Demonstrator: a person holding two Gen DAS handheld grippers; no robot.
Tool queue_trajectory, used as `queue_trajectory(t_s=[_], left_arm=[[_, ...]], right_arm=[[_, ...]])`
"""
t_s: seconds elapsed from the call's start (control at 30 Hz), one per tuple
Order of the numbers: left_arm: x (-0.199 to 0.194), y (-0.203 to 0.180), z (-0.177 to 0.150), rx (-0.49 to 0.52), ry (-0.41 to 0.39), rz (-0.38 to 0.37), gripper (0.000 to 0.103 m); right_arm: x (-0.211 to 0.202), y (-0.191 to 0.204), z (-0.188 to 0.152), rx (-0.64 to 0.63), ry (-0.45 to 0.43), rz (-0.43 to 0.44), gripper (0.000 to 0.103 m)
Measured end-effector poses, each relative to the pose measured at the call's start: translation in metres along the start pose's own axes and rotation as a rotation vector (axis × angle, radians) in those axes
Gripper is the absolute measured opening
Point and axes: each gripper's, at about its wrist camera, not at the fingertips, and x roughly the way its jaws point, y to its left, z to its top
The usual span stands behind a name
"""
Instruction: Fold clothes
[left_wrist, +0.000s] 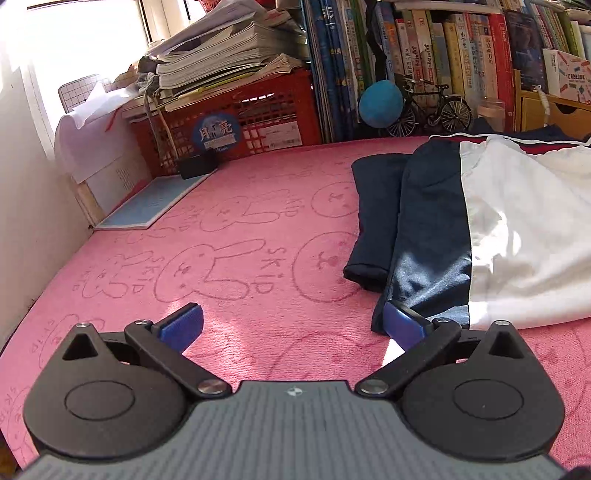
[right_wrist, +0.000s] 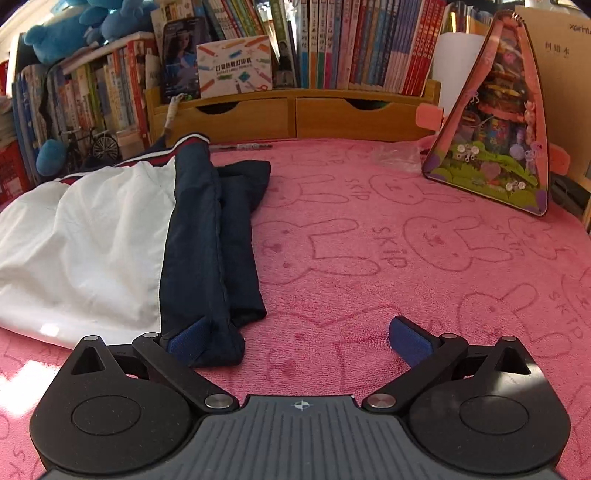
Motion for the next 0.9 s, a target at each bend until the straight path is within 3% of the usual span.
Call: queue_trajectory(t_s=[0.13,0.27,0.33,0.43,0.5,0.7,0.8,0.9], left_arm=[[-0.017,-0.002,0.002,0.015,-0.024,0.008,0.103],[-0.041,-0.024,0.021,-0.005,-0.121,-0.188,0.103],[-0.051,-0.052,0.036,0.037,-0.170,-0.304,0.103],[-0.046,-0.103,0.056,0.128,-0.194,-0.382,0.103],[-0.031,-0.144,0.074,0.182,-0.202,-0.382,0.103],[0.033,-0.223,0.130,0.177,-0.131,-0.298,0.103],[0.064,-0.247,0.139,0.203,-0.075,-0.238,0.102],[0.082,-0.249,0.137,0.162,-0.026,-0.256,0.103]], right_arm=[[-0.009,0.003,-0.006,0.044,0.007,-0.004,0.103],[-0.021,0.018,-0.014,0.029,-0.002,0.043,0.103],[-0.027,0.030,-0.018,-0.006,-0.024,0.066,0.103],[-0.033,0.045,-0.020,-0.048,-0.048,0.081,0.103],[-0.033,0.047,-0.021,-0.036,-0.043,0.095,0.103],[-0.035,0.024,-0.028,0.110,-0.020,0.218,0.103],[-0.038,0.009,-0.029,0.156,-0.032,0.294,0.103],[-0.034,-0.002,-0.025,0.219,-0.023,0.378,0.103]])
